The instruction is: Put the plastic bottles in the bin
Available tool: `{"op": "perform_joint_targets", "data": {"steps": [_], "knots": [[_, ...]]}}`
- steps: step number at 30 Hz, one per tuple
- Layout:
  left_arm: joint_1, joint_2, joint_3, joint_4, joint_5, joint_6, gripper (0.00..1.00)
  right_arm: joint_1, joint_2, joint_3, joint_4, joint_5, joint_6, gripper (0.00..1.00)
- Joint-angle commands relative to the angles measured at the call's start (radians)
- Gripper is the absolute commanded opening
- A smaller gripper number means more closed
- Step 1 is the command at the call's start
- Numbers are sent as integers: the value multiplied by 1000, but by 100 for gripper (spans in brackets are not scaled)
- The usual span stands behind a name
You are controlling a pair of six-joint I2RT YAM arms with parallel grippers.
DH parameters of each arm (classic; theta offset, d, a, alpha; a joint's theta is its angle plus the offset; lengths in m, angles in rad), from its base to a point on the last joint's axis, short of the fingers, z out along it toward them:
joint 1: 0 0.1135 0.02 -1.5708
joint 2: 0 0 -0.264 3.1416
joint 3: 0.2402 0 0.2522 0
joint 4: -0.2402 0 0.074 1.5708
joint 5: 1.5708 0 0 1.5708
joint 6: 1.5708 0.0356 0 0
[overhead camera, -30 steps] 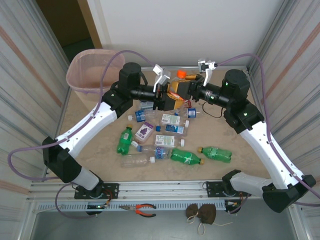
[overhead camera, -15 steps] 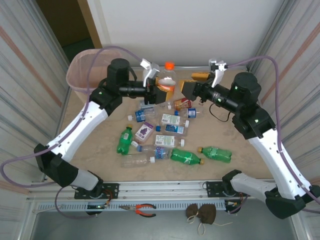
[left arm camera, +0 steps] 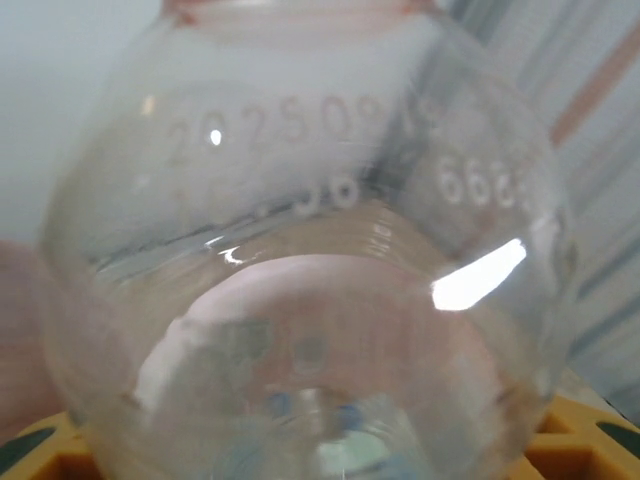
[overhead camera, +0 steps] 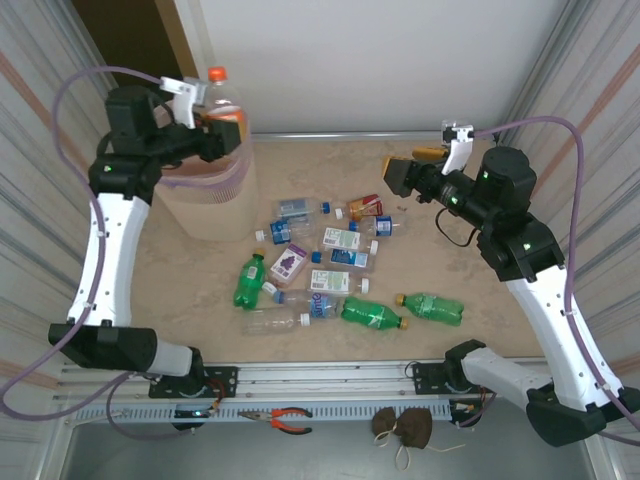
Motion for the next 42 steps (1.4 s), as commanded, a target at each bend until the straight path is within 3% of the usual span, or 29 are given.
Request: {"op": "perform_joint_targets", "data": {"steps": [1,5,12,24,32,42], "knots": [[60,45,71,-159,-44,64,52,-9,-15,8,-14,2,-9,81],[120,137,165,-286,-93,142,52,-12,-15,9,-17,0,-8,81],[149,294,237,-406,-200,231,52,-11,-11,13,-29,-7,-3,81],[151,499,243,-439,-260,246,52,-13,-16,3,-47,10,-8,81],[131,618,234,-459,-394,252,53,-18,-42,-14,-47,16,-11,81],[92,753,247,-495,-464,244,63,-34,-48,-29,-48,14,-12,80]]}}
